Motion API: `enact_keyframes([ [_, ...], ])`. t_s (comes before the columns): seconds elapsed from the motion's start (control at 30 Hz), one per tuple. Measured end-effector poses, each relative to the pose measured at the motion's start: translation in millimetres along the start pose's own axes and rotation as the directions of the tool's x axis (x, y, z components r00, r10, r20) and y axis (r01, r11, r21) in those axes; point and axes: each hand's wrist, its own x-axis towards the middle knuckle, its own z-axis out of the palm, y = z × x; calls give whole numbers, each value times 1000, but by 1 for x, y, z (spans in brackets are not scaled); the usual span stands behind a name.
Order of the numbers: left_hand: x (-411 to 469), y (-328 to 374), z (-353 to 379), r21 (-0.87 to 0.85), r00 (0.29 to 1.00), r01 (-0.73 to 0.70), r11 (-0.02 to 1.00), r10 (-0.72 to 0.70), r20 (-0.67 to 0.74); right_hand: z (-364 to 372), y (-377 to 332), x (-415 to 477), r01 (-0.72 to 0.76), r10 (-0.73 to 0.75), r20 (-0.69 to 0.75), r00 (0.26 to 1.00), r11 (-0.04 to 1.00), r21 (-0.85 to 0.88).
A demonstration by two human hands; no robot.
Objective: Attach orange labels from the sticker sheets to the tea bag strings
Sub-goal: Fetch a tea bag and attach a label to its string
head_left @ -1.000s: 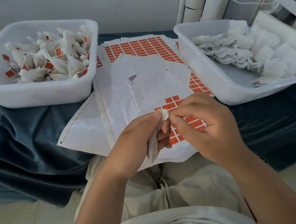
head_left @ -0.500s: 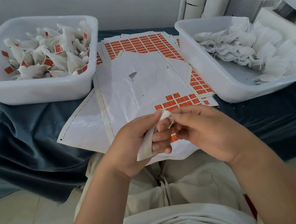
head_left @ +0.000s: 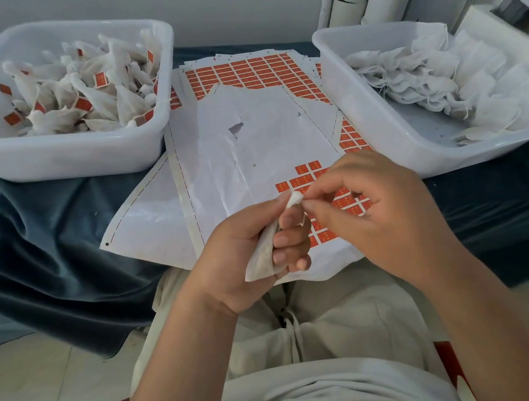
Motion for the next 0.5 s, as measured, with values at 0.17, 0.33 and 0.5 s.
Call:
enact_keyframes([
  [0.17, 0, 1, 4, 20, 999, -17, 1000, 18, -45, 3, 1, -1, 201, -226, -73, 971, 948, -248],
  [0.33, -1, 1, 5, -1, 999, -15, 1000, 15, -38, 5, 0, -1, 220, -268, -169, 948, 941, -257],
  [0.5, 0, 2, 3, -7, 999, -21, 1000, 21, -34, 5, -1, 0, 239, -265, -95, 960, 945, -223],
])
